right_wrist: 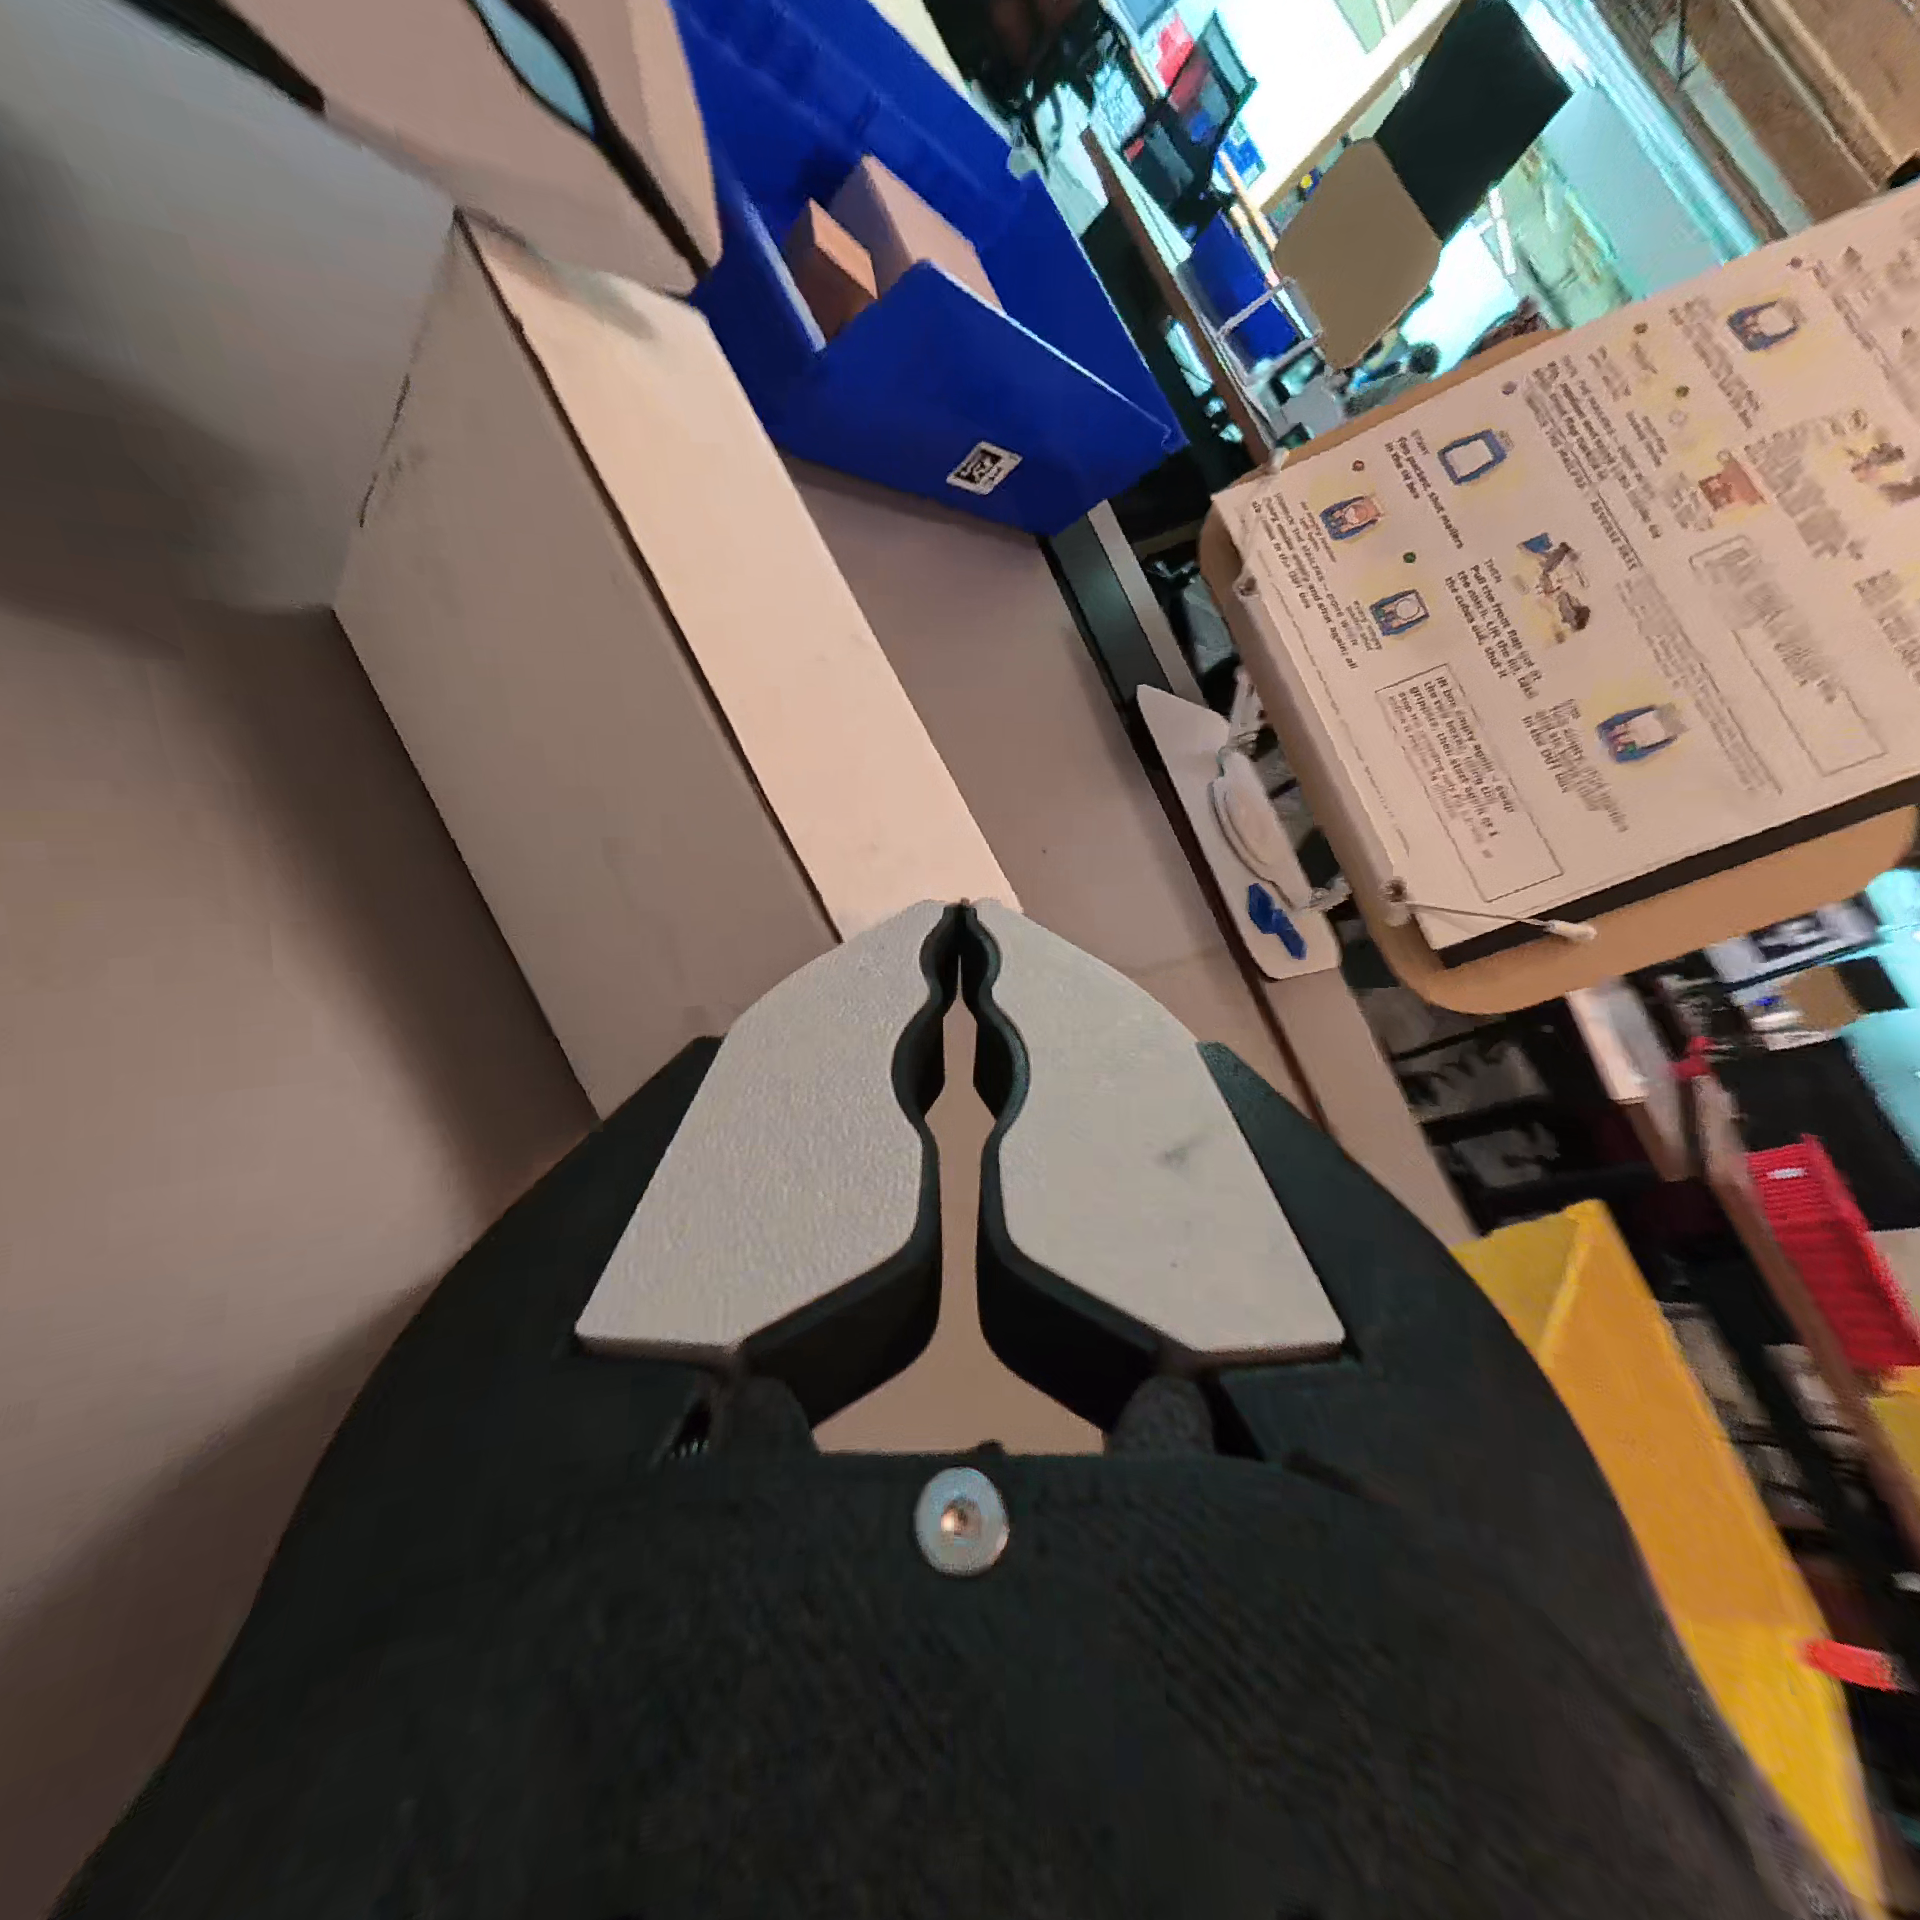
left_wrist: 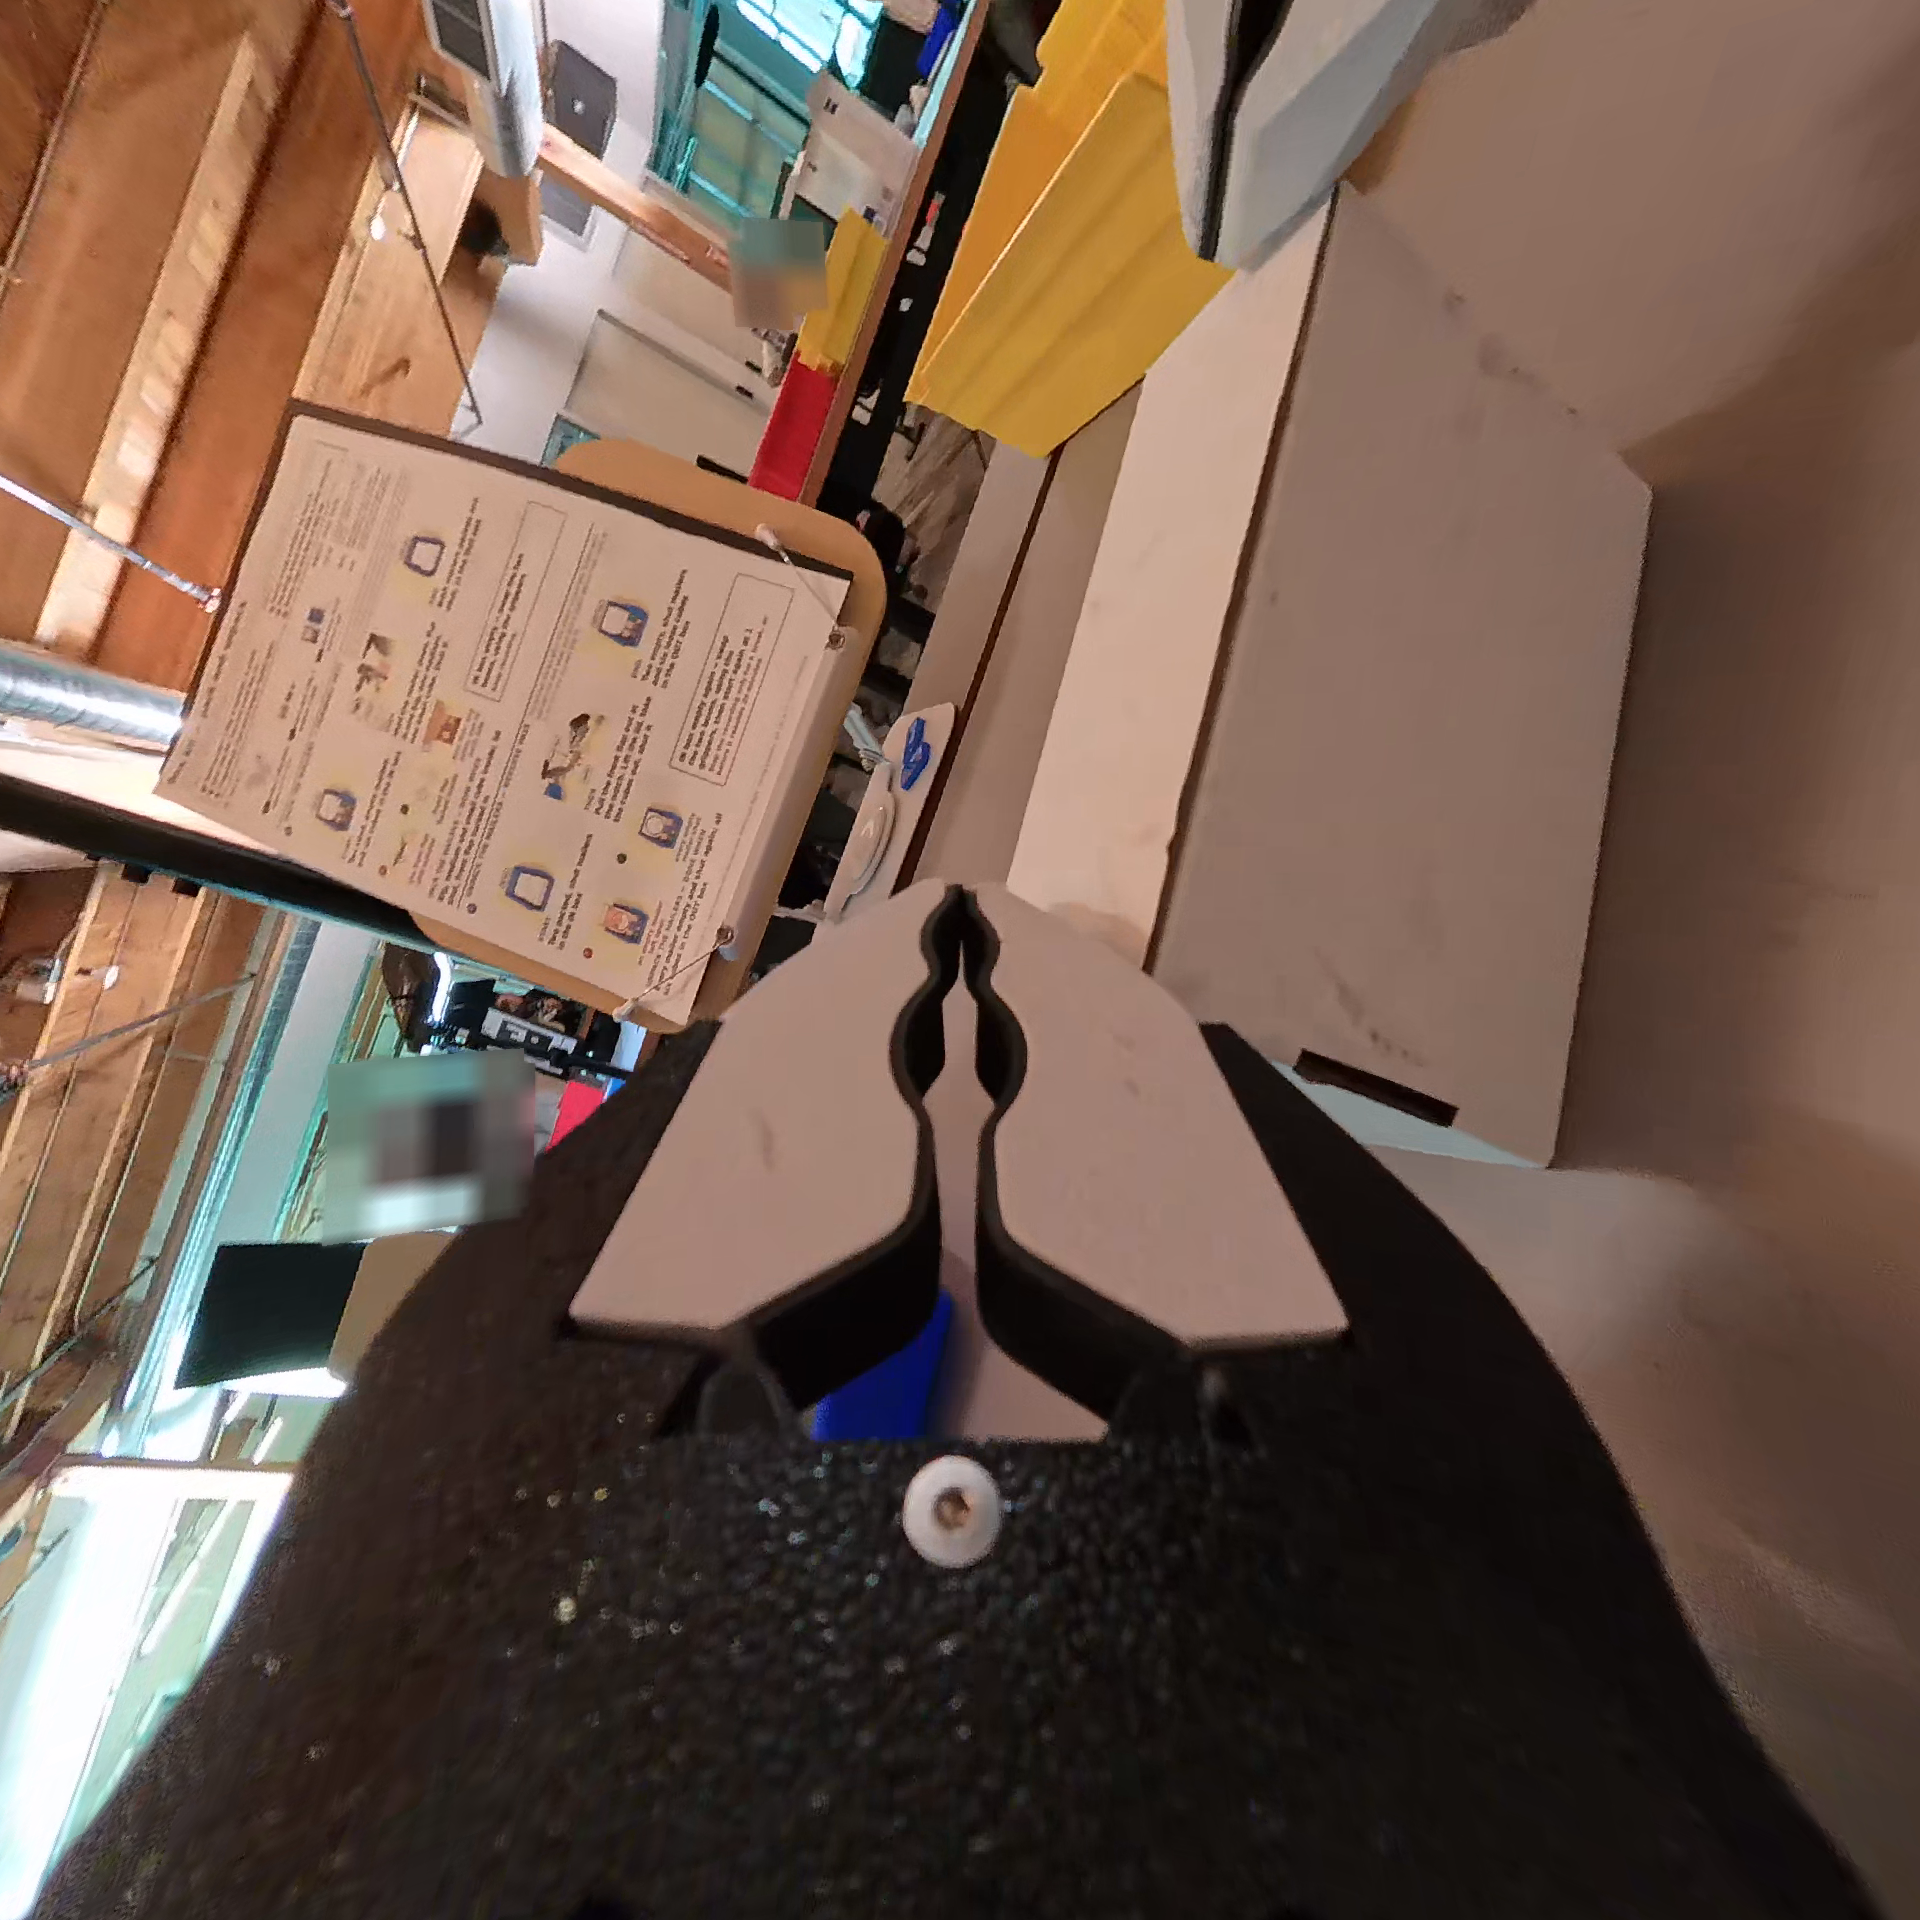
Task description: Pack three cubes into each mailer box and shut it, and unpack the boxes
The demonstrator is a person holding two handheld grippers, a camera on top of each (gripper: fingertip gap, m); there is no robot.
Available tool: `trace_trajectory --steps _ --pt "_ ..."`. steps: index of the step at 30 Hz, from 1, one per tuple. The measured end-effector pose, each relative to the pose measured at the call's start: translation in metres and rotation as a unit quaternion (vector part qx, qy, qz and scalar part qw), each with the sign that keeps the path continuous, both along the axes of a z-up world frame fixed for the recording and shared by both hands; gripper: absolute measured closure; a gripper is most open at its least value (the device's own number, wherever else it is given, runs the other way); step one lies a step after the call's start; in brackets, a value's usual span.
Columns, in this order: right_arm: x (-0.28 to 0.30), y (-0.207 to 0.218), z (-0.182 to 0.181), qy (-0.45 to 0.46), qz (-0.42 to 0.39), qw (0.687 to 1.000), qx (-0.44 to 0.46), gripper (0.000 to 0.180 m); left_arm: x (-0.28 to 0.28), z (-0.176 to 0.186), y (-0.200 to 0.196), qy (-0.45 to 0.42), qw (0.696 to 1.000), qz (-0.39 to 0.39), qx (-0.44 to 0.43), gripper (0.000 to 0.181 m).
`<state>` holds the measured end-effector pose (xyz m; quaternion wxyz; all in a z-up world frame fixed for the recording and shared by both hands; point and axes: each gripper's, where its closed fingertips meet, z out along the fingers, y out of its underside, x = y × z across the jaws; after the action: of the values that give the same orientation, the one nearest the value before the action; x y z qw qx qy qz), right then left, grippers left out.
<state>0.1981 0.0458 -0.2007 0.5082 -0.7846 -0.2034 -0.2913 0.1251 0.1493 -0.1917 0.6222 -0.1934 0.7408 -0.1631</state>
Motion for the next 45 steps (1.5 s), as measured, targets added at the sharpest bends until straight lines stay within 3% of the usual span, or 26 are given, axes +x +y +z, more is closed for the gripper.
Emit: trace_trajectory --steps 2,3,4,6,8,10,15,21,27,28,32,35,40,45 --pt "-0.004 -0.003 0.0 0.077 0.023 0.997 -0.004 0.18 -0.002 0.002 0.005 -0.014 0.999 0.032 -0.036 0.18" --pt "-0.005 -0.006 0.007 0.11 0.03 0.993 0.004 0.171 -0.004 0.009 0.013 -0.045 0.994 0.058 -0.076 0.179" --pt "-0.005 -0.007 0.023 0.134 0.037 0.99 0.035 0.155 -0.009 0.017 0.019 -0.077 0.985 0.073 -0.135 0.179" --pt "-0.017 -0.011 0.045 0.184 0.091 0.977 0.051 0.142 -0.017 0.024 0.029 -0.101 0.951 0.077 -0.282 0.167" --pt "-0.025 -0.011 0.046 0.193 0.119 0.974 -0.004 0.121 -0.021 0.018 0.04 -0.086 0.911 0.084 -0.394 0.154" --pt "-0.026 -0.005 0.04 0.169 0.123 0.975 -0.073 0.106 -0.023 0.009 0.048 -0.065 0.889 0.09 -0.445 0.132" --pt "-0.05 0.029 0.02 0.144 0.17 0.947 -0.23 0.083 -0.025 -0.007 0.048 -0.012 0.875 0.07 -0.478 0.109" --pt "-0.051 0.061 -0.01 0.102 0.179 0.9 -0.385 0.102 -0.035 -0.006 0.053 0.02 0.859 0.071 -0.506 0.107" --pt "-0.05 0.066 -0.032 0.125 0.165 0.864 -0.46 0.106 -0.042 -0.013 0.065 0.029 0.855 0.086 -0.511 0.108" --pt "-0.053 0.063 -0.034 0.13 0.169 0.857 -0.469 0.114 -0.042 -0.014 0.065 0.033 0.85 0.085 -0.519 0.108" --pt "-0.056 0.062 -0.036 0.123 0.168 0.86 -0.466 0.117 -0.041 -0.016 0.055 0.056 0.833 0.063 -0.546 0.108" --pt "-0.047 0.05 -0.034 0.09 0.147 0.866 -0.469 0.117 -0.042 -0.02 0.053 0.068 0.845 0.067 -0.526 0.108" --pt "0.019 0.011 0.024 -0.037 0.05 0.901 -0.429 0.117 -0.044 -0.024 0.051 0.078 0.853 0.066 -0.512 0.11" --pt "0.137 -0.051 0.096 -0.104 -0.096 0.924 -0.356 0.117 -0.04 -0.031 0.045 0.093 0.845 0.062 -0.522 0.111"
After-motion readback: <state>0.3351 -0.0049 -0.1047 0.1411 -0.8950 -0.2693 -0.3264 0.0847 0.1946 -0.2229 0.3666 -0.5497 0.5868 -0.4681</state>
